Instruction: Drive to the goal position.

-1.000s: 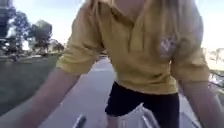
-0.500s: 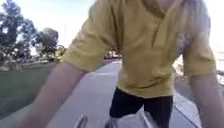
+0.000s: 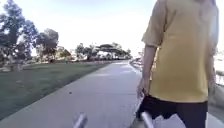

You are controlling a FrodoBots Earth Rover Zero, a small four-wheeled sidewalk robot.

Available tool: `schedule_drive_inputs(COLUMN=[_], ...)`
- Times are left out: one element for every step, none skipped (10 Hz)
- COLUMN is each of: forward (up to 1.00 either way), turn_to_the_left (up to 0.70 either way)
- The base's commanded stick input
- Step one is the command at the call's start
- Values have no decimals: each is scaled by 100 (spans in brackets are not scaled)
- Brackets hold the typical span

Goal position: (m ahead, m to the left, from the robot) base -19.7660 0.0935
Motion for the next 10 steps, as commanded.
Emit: schedule_drive_inputs(forward=[0, 2, 6, 11, 53, 87, 98, 98, 98, 98], turn_to_the_left=[0, 0, 0, 0, 0, 0, 0, 0, 0, 0])
